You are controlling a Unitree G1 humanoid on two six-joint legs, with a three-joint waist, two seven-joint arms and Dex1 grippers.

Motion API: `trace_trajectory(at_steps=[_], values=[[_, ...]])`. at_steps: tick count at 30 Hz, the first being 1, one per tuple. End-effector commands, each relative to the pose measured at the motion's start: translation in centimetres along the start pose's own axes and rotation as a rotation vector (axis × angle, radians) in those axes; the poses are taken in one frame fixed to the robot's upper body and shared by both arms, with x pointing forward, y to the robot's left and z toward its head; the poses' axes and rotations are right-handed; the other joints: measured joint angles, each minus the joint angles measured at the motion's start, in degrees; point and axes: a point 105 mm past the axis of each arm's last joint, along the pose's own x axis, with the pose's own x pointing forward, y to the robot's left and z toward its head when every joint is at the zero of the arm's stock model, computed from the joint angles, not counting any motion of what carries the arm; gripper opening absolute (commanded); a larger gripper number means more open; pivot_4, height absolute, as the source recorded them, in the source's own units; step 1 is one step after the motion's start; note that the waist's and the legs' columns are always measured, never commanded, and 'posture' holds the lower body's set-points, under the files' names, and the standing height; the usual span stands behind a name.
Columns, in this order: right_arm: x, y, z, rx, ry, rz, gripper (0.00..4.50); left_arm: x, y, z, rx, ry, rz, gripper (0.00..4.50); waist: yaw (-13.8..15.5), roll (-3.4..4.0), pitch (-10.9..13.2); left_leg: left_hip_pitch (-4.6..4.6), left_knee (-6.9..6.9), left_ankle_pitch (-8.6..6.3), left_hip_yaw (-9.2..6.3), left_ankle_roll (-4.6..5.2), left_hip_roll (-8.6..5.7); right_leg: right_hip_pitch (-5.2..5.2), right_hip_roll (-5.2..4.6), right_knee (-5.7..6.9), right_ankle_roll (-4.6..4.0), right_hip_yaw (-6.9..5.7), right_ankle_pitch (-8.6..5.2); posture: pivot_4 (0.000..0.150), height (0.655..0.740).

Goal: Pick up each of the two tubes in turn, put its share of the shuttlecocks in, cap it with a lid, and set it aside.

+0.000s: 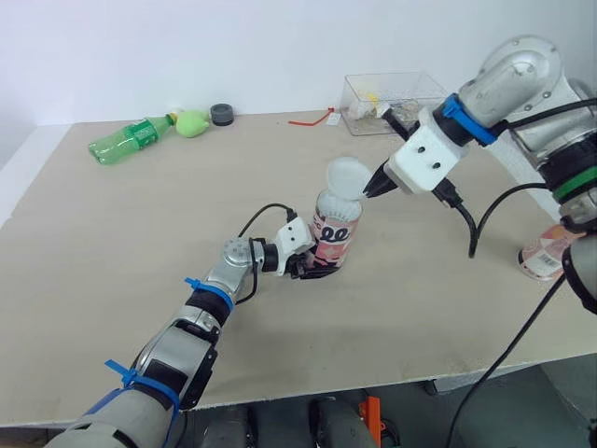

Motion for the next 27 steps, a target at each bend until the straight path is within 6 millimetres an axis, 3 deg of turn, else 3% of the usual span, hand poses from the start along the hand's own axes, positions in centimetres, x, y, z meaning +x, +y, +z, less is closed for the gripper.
trace_trajectory(at_steps=[1, 9, 13, 20, 27], values=[[-1.8, -0.7, 1.8, -0.112, 0.003, 0.014, 0.05, -0.6, -0.1, 0.0, 0.007, -0.011, 0.004, 3.01, 0.0, 0.0, 0.0, 0.0, -0.01, 0.0, 0.0, 0.0, 0.01, -0.01, 0.0, 0.0, -0.01, -0.02, -0.01, 0.15, 0.74], [-1.3, -0.3, 3.3, -0.194, -0.025, 0.08, 0.05, -0.8, -0.6, -0.1, -0.006, -0.017, 0.005, 3.01, 0.0, 0.0, 0.0, 0.01, -0.01, -0.02, -0.05, -0.03, 0.06, -0.02, 0.01, 0.02, -0.08, -0.11, -0.06, 0.15, 0.74], [-1.0, -0.4, 3.5, -0.211, -0.029, 0.095, 0.05, -0.7, -1.8, 1.3, -0.002, -0.072, -0.017, 3.01, 0.0, 0.0, 0.0, 0.01, 0.0, -0.02, -0.02, -0.03, 0.06, -0.02, -0.02, 0.03, -0.08, -0.09, -0.06, 0.15, 0.74], [-0.6, -0.5, 4.5, -0.226, -0.07, 0.109, 0.05, -2.5, -3.6, 1.1, -0.017, -0.058, 0.017, 3.01, 0.0, 0.01, 0.0, 0.02, -0.01, -0.05, -0.05, -0.04, 0.09, -0.04, -0.25, 0.07, -0.18, -0.2, -0.12, 0.15, 0.74], [0.2, 0.1, 6.6, -0.258, -0.154, 0.151, 0.05, -3.5, -2.9, 0.8, -0.044, -0.026, 0.099, 3.01, 0.1, 0.01, 0.0, 0.04, 0.03, -0.05, -0.08, -0.05, 0.1, -0.02, -0.29, 0.12, -0.4, -0.27, -0.24, 0.15, 0.74]])
